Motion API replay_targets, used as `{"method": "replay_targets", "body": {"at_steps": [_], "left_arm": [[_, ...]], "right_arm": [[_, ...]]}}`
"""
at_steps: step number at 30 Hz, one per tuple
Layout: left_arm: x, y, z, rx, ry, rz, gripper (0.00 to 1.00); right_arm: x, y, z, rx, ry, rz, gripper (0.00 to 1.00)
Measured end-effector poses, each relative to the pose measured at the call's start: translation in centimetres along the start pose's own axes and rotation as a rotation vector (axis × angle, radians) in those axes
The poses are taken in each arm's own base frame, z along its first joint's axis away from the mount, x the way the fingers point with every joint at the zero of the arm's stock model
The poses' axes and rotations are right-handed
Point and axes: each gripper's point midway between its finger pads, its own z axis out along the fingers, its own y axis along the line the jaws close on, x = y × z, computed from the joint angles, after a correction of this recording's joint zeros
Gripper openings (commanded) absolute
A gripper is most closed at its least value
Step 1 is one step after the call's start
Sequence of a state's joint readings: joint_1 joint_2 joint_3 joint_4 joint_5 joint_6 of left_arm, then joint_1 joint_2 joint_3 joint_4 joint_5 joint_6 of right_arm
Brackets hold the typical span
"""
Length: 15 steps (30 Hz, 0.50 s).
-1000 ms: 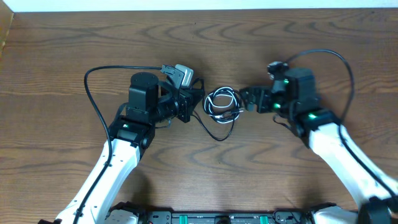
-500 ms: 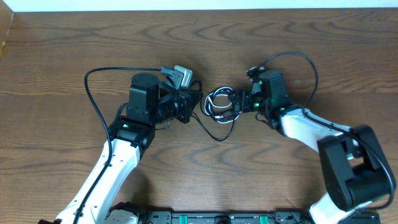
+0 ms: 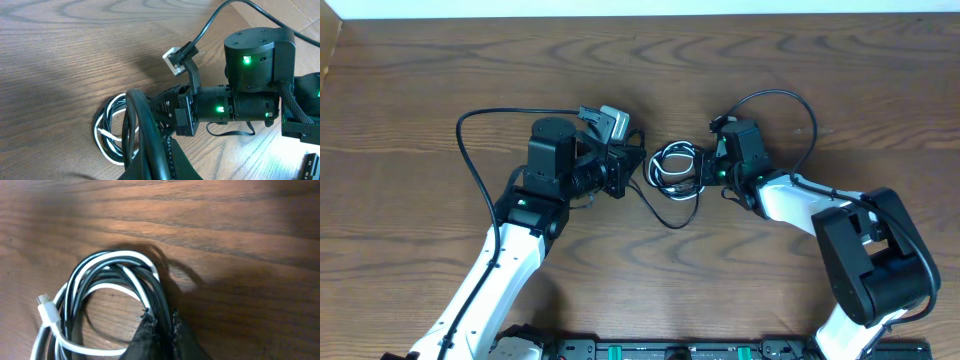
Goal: Untangle cables
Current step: 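Pull the grippers apart, stretching the black cable leftward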
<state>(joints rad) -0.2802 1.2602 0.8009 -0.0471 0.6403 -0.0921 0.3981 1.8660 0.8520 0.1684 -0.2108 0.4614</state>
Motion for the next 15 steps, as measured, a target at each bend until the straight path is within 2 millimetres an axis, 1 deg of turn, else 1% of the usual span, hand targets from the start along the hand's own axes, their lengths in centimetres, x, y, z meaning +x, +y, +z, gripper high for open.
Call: {"method": "replay_targets", "body": {"at_steps": [2,5,7,9,10,13,15], "left_arm": [[0.0,0.0,0.0,-0.001,0.000,0.013,0.07],[0.0,1.0,-0.2,-0.042,-0.002,0.024,0.07],[0.0,2.7,-0.6,-0.119,-0.005,0.015,0.07],[0.1,5.0,-1.2,-0.224,-0.005,-0.005,0.07],[0.3,6.5,-1.8,-0.292,-0.001,-0.020,0.07],[0.8,10.2,-3.5,-0.479,0.005,-0.055,0.07],[1.4,12.7,-5.2,-0.618,0.015,-0.092,0.07]], "right_arm": [[-0.1,-0.2,0.0,0.002,-0.001,0.009,0.01],[-0.2,-1.7,-0.4,0.027,0.016,0.044,0.01],[-0.8,-3.4,-1.2,0.057,0.016,0.083,0.01],[-1.6,-5.6,-2.4,0.097,0.007,0.130,0.01],[-2.0,-7.0,-3.1,0.123,-0.001,0.160,0.01],[-3.1,-10.3,-5.4,0.188,-0.028,0.230,0.01],[-3.7,-11.7,-6.8,0.216,-0.045,0.253,0.01]]}}
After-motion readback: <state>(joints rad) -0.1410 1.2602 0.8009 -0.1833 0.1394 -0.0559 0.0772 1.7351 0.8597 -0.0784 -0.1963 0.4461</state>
